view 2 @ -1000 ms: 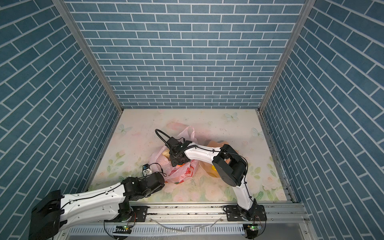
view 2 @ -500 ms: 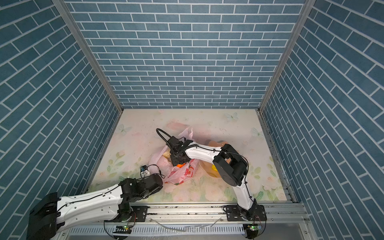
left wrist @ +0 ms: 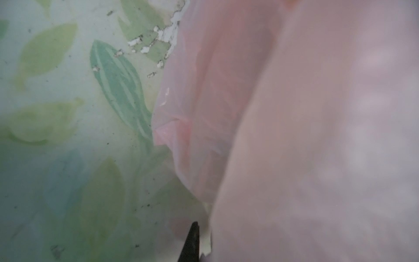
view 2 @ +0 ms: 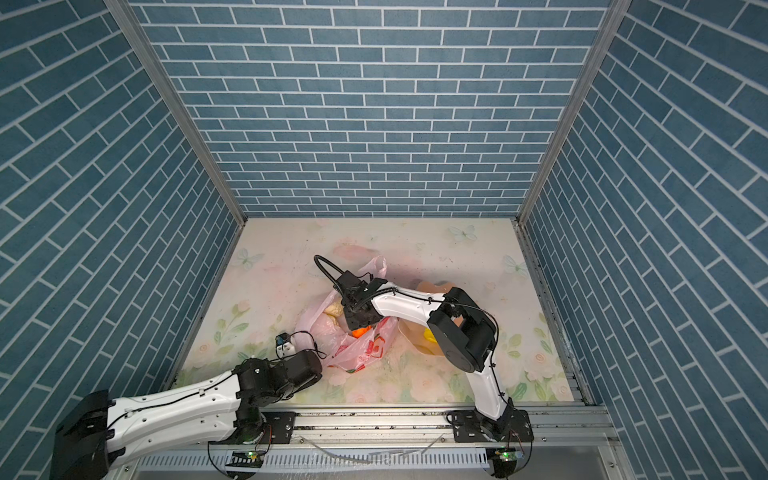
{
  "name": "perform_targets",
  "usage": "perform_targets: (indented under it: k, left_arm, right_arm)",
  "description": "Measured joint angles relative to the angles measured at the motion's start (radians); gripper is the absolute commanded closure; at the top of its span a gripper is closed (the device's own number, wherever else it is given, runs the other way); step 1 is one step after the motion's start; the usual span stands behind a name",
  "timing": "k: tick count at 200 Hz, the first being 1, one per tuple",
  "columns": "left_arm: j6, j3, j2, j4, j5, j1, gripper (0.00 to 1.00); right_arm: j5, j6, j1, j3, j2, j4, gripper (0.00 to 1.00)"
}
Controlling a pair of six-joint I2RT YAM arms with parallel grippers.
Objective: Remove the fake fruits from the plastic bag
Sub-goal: 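Lower the right gripper onto the orange fruit and close on it, then lift the orange fruit out of the bag with the right gripper over the bowl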
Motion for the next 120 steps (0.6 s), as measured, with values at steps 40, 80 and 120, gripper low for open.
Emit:
perform_targets:
  k: [40,80,120]
  left_arm:
    - [0.008,0.024,0.050,0.013,-0.010,0.000,0.86]
    - [0.023,0.061,0.068,0.029,-0.026,0.000,0.86]
    - [0.031,0.072,0.072,0.035,-0.039,0.000,0.86]
  right_arm:
    - [-0.002,-0.011,0.000,0.057,-0.056,-0.041,0.70]
    - [-0.005,-0.039,0.000,0.126,-0.134,-0.071,0.71]
    - [0.007,-0.066,-0.004,0.137,-0.242,-0.136,0.71]
